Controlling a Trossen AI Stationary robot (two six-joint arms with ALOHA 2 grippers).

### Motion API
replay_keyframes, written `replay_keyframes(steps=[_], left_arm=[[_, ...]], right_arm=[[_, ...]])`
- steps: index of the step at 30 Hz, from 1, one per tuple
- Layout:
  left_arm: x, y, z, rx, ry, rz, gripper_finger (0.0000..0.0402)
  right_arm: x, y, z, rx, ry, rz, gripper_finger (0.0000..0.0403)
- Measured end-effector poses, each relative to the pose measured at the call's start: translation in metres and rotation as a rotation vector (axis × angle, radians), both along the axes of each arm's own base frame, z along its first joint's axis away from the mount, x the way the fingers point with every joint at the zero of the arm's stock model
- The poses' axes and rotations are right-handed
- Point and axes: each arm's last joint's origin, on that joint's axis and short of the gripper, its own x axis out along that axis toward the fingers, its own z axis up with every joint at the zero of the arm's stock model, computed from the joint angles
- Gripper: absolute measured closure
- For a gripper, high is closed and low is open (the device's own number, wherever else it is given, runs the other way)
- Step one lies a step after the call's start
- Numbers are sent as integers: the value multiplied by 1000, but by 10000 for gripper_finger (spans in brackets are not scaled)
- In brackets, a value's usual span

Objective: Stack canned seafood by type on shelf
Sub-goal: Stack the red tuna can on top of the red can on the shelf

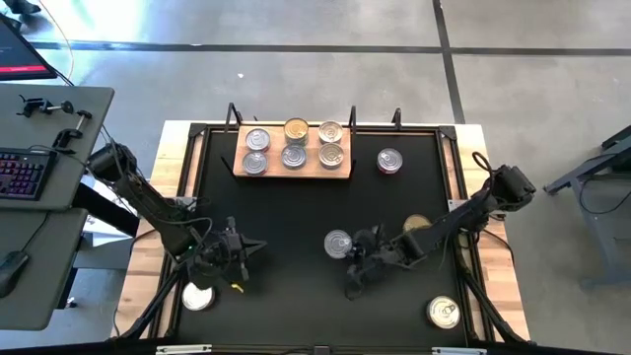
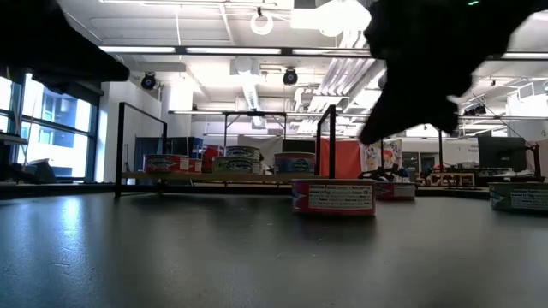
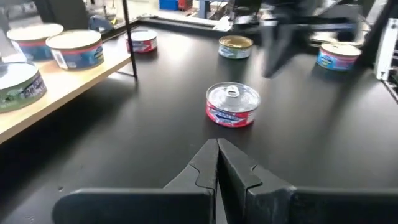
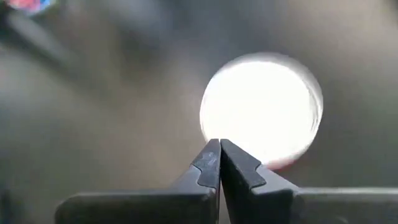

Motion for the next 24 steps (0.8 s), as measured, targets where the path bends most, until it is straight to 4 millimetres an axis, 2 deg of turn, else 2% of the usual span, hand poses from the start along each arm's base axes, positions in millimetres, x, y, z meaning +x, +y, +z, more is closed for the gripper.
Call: replay_keyframes(steps=[4,6,11,15,17,20,24], left_arm=[[13,13,-2,-45,47,10,402],[19,19,-5,-52,71,22,401],[36,34,-13,-12,122,33,402],[60,44,-20,-47,162,-143,401],[67,46,-24,-23,147,-160,401],[71,44,-26,54,157,-170,402],[72,32,-21,144,188,-243,401]], right_arm=[[-13,18,-3,48,57,63,403],[-19,20,-6,40,96,47,403],[-21,1,-14,-28,184,-85,403],[0,-18,-31,-23,236,-35,403],[12,-31,-40,-24,231,-43,403],[35,-48,-49,-38,121,-63,403],[66,-70,-54,-81,-92,-38,403]])
